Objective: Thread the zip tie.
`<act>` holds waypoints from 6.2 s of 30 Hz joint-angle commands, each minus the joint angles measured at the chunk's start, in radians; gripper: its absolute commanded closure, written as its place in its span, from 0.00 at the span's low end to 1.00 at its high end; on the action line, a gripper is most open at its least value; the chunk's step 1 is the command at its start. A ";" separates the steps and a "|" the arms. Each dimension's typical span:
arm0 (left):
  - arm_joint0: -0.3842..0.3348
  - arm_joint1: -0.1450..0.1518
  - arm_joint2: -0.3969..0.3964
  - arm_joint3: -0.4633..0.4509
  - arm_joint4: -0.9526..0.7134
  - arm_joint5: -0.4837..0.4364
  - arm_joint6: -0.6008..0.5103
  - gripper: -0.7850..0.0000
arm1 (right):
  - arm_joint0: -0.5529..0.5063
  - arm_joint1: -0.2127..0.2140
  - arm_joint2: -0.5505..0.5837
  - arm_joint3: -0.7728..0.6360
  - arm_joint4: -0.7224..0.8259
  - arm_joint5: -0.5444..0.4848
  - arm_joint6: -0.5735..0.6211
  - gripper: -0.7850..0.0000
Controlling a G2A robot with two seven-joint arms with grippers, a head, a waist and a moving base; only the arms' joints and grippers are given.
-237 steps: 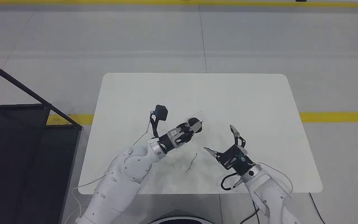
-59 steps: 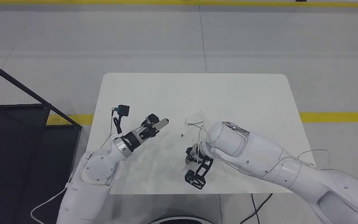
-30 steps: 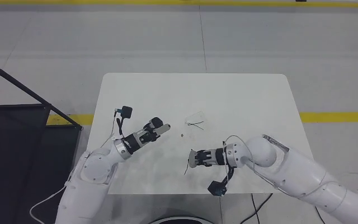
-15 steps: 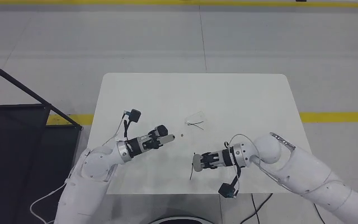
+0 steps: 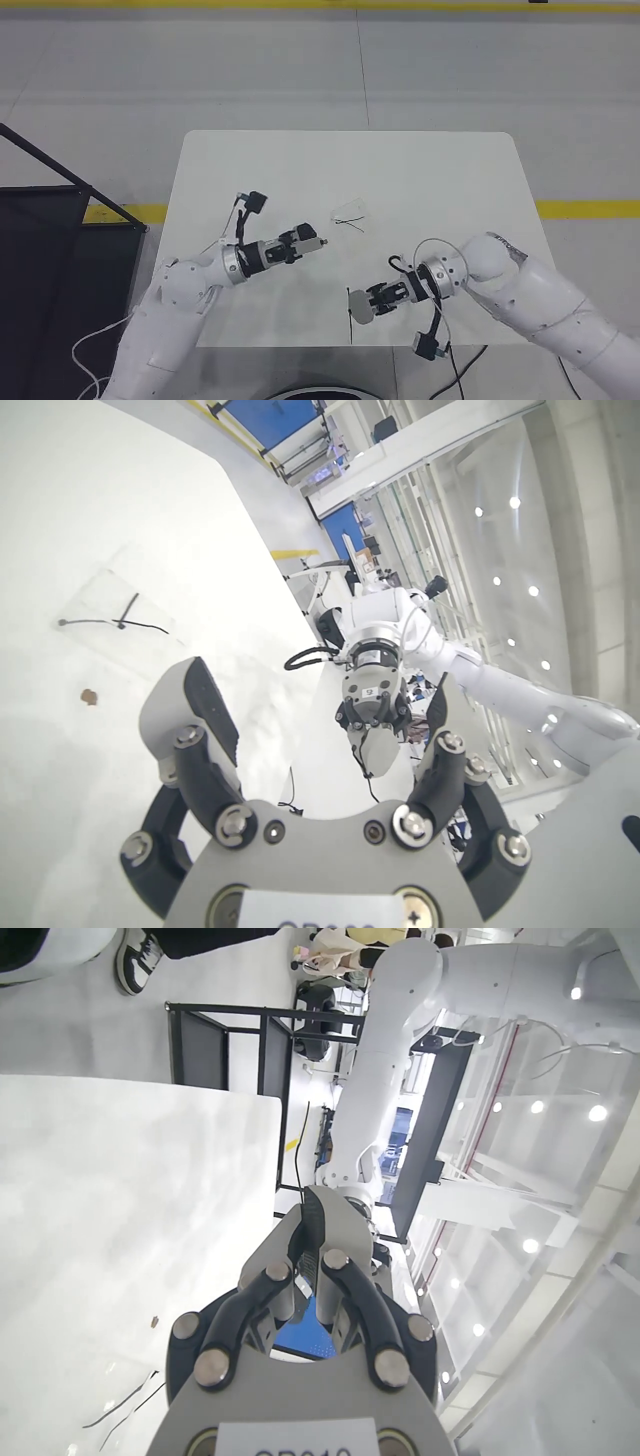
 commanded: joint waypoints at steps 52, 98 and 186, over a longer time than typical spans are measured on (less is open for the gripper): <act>-0.093 0.008 0.166 0.123 -0.180 -0.007 -0.128 0.57 | -0.022 -0.124 0.104 0.180 0.111 -0.044 -0.111 1.00; -0.071 0.040 0.127 0.069 -0.119 -0.083 -0.039 1.00 | -0.112 -0.134 0.248 0.220 0.102 -0.094 -0.189 0.18; -0.068 0.065 0.118 0.096 0.135 -0.357 0.282 1.00 | 0.096 -0.072 -0.173 0.152 1.795 -1.324 0.978 0.00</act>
